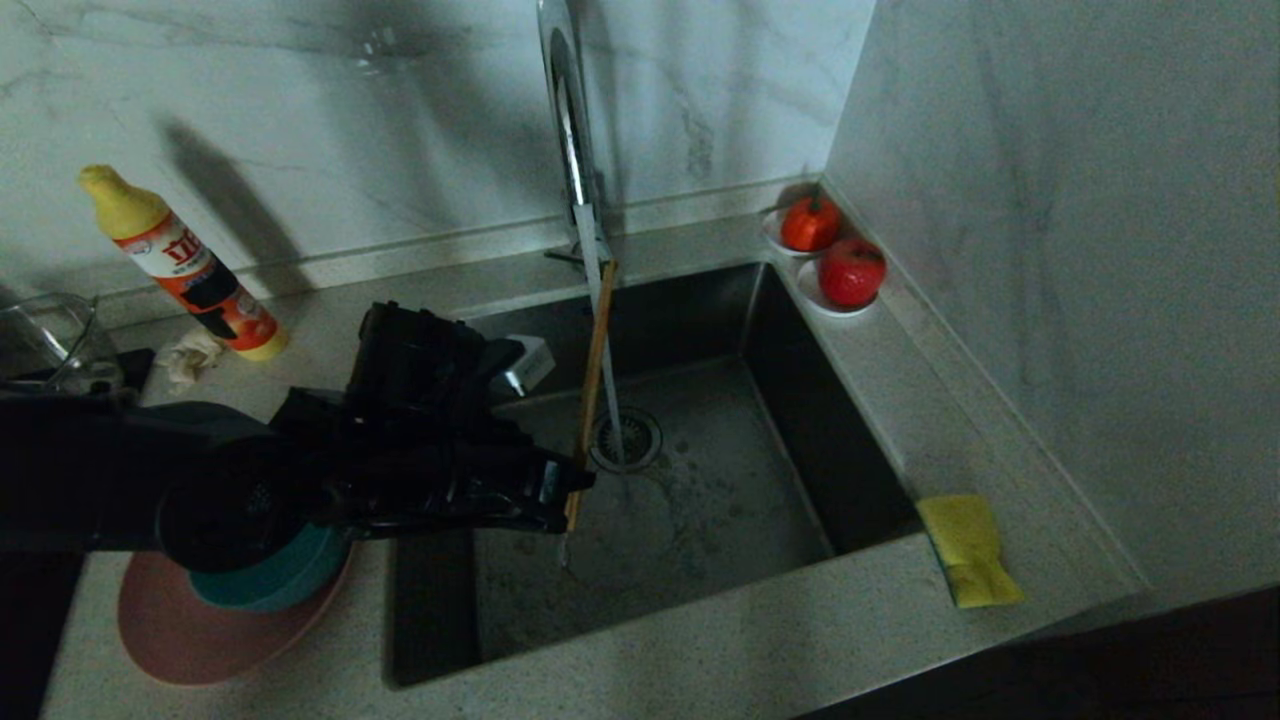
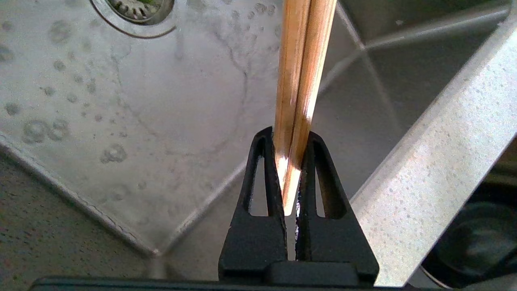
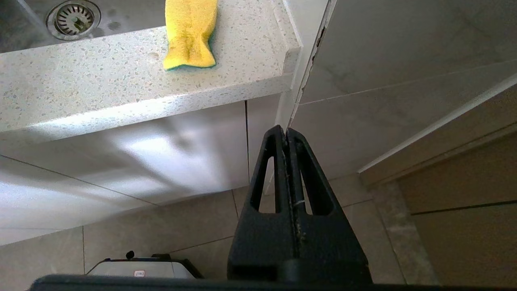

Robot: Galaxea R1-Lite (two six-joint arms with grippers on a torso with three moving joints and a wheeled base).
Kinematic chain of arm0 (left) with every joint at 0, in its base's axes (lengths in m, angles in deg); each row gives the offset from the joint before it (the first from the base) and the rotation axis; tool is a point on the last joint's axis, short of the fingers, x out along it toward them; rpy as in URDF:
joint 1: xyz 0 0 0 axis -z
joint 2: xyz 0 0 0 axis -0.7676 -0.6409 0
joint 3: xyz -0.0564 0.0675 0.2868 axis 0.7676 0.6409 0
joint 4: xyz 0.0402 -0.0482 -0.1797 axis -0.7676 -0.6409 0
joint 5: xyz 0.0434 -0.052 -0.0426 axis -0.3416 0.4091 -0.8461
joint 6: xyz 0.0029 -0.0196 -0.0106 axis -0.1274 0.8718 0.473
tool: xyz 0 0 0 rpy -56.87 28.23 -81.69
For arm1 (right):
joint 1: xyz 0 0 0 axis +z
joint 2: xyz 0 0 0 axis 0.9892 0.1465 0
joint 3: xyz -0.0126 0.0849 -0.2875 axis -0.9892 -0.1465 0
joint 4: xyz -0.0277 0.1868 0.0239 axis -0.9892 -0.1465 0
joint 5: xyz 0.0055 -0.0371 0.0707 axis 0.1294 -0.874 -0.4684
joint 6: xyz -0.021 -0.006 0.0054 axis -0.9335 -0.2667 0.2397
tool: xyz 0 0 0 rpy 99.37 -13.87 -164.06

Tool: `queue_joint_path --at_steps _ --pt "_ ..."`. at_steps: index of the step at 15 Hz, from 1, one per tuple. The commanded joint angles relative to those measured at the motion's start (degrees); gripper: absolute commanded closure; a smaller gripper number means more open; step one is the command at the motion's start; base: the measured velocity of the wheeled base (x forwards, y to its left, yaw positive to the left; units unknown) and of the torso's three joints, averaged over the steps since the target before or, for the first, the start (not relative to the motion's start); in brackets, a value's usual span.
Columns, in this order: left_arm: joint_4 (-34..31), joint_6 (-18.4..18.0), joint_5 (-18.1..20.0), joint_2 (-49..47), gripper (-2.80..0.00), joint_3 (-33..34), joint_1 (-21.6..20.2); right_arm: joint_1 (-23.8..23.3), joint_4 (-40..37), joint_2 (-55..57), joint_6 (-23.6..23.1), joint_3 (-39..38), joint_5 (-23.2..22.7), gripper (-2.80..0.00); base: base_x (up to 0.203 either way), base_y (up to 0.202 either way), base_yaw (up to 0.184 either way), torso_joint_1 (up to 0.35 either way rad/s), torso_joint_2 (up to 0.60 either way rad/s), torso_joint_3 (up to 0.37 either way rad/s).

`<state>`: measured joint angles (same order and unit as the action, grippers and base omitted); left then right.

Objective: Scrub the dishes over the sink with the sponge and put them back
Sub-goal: Rinse the chopsticks

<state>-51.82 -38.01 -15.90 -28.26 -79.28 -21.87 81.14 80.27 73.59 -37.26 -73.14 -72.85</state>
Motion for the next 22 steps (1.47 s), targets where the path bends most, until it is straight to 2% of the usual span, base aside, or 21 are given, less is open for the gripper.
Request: queue_joint_path --at_steps 1,3,5,11,14,19,22 --pt "0.37 0.05 -1.95 -0.16 0.0 0.08 0.03 0.0 -0.04 -0.03 0.0 0.01 0.0 0.0 0.0 0.0 0.0 0.0 0.0 0.0" --pt "1.07 0.05 -4.48 -0.91 0.0 -0.35 -0.02 0.0 -0.04 -0.03 0.0 0.01 0.0 0.0 0.0 0.0 0.0 0.0 0.0 0.0" --pt "4.81 0.33 -5.32 -1.89 0.0 -0.25 -0.06 0.0 -0.04 -0.03 0.0 0.01 0.0 0.0 0.0 0.0 0.0 0.0 0.0 0.0" --pt "6.96 3.39 -5.4 -2.82 0.0 -0.76 -0.04 0.0 -0.04 -0.03 0.0 0.01 0.0 0.0 0.0 0.0 0.0 0.0 0.0 0.0" --pt "10.49 5.5 -5.48 -3.65 0.0 -0.5 0.03 0.0 -0.04 -0.03 0.0 0.01 0.0 0.0 0.0 0.0 0.0 0.0 0.0 0.0" --pt "10.66 5.68 -5.58 -3.82 0.0 -0.67 0.03 0.0 -0.04 -0.03 0.0 0.01 0.0 0.0 0.0 0.0 0.0 0.0 0.0 0.0" --pt "9.18 5.68 -5.97 -1.86 0.0 1.87 0.03 0.0 -0.04 -0.03 0.0 0.01 0.0 0.0 0.0 0.0 0.0 0.0 0.0 0.0"
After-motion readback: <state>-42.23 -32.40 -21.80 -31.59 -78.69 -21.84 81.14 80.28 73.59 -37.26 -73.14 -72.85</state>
